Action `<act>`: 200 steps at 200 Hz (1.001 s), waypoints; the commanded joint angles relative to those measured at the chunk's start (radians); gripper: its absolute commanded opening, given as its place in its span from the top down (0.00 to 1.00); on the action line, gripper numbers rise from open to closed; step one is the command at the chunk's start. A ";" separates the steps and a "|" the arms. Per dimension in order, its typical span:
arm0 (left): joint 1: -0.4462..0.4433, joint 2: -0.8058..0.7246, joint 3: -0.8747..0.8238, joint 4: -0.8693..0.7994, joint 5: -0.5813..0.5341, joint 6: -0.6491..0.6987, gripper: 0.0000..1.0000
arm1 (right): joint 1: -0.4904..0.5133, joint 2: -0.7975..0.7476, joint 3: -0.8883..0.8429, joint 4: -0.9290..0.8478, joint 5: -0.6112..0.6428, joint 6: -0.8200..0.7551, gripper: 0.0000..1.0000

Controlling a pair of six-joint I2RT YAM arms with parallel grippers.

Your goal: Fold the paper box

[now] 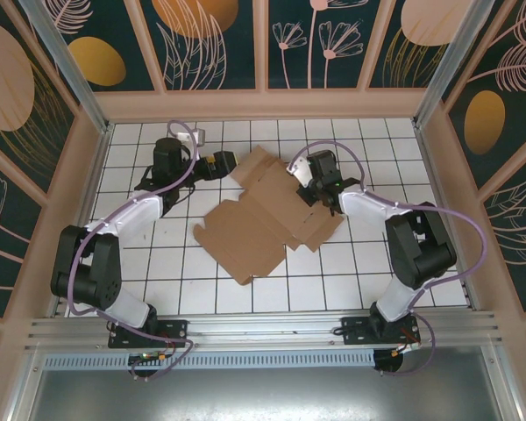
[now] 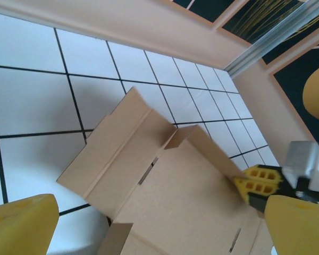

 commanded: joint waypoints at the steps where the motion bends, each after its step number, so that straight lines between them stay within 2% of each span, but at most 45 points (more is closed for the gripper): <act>1: 0.009 -0.002 -0.006 0.058 -0.027 -0.021 0.01 | 0.025 -0.049 0.002 0.061 0.112 -0.055 1.00; 70: 0.044 0.002 -0.033 0.132 -0.049 -0.072 0.01 | 0.126 -0.055 -0.027 0.175 0.363 -0.216 1.00; 111: 0.068 -0.005 -0.037 0.126 -0.070 -0.068 0.01 | 0.181 -0.056 -0.085 0.344 0.501 -0.379 1.00; 149: 0.083 -0.073 -0.118 0.171 -0.179 -0.043 0.01 | 0.263 -0.023 -0.106 0.438 0.575 -0.471 1.00; 200: 0.089 -0.097 -0.105 0.073 -0.304 0.044 0.01 | 0.332 0.011 -0.088 0.501 0.654 -0.516 1.00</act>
